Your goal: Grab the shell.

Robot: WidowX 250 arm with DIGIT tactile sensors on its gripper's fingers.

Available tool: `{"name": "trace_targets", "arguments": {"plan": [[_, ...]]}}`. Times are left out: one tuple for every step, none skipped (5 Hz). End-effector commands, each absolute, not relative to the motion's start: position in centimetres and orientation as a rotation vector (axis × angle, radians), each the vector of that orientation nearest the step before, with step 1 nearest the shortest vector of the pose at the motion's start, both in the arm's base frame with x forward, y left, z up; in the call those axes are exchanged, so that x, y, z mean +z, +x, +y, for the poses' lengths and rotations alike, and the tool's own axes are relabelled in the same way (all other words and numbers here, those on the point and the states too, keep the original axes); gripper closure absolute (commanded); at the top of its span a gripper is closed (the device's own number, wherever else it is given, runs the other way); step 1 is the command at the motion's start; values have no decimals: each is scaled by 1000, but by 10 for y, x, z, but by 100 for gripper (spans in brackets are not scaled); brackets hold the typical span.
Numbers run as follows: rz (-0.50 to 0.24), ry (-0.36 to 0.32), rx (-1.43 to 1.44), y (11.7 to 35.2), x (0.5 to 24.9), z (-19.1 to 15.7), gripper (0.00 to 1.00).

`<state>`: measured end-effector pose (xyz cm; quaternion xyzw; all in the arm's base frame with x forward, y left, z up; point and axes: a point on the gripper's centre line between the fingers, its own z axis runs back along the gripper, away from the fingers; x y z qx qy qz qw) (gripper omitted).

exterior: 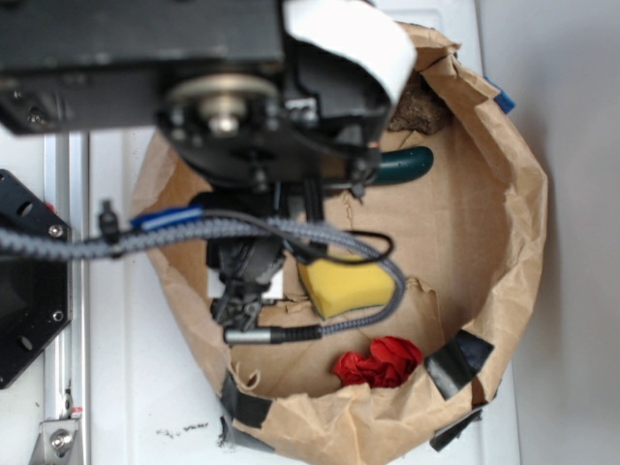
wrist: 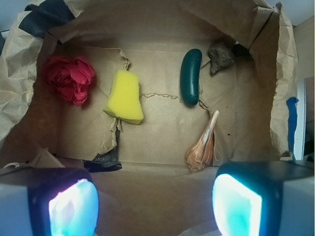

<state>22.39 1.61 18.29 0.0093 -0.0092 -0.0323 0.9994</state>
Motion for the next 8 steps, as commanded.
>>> {"name": "trace_targets", "arguments": {"plan": [[-65, 22, -36, 229, 195, 21, 0], [-77, 77, 36, 247, 148, 29, 0], [-121, 68, 147, 261, 117, 40, 0], [-138, 84, 236, 266, 97, 50, 0], [-143, 84, 302, 261, 94, 61, 0], [-133, 60, 252, 246, 101, 71, 0], [-115, 58, 221, 234, 103, 72, 0], [-148, 86, 237, 237, 104, 72, 0]]}}
